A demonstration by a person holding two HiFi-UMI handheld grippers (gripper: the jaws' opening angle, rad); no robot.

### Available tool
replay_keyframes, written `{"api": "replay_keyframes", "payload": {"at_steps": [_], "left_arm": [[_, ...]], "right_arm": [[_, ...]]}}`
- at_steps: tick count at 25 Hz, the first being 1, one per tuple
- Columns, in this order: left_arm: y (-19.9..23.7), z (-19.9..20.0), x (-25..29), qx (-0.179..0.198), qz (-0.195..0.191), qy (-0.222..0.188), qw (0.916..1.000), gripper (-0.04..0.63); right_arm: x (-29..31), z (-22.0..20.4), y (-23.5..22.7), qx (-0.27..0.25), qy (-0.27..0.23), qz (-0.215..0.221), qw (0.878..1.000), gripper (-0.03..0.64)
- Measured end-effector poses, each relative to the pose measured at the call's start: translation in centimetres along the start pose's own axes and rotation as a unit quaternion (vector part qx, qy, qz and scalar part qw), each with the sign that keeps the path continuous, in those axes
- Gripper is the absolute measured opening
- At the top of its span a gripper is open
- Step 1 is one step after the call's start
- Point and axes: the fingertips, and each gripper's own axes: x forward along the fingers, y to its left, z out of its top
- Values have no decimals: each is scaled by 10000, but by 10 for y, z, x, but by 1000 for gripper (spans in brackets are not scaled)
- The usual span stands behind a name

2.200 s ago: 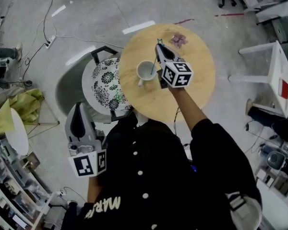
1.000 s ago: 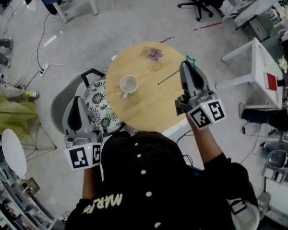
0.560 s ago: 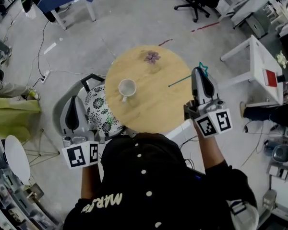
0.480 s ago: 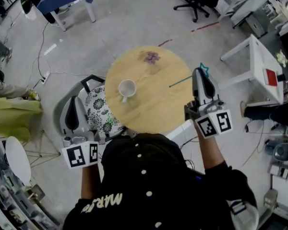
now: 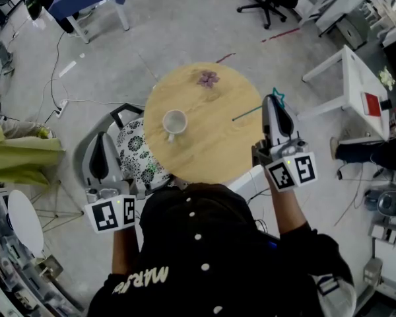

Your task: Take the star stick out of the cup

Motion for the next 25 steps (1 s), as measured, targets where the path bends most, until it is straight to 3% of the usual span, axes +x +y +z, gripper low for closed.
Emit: {"api": "replay_keyframes", "payload": {"at_steps": [25], "left_arm": [[8,-7,2,-29,30,-1,10000,5]], "right_arm": [[16,-13,8,68,53,88,9999,15]]}}
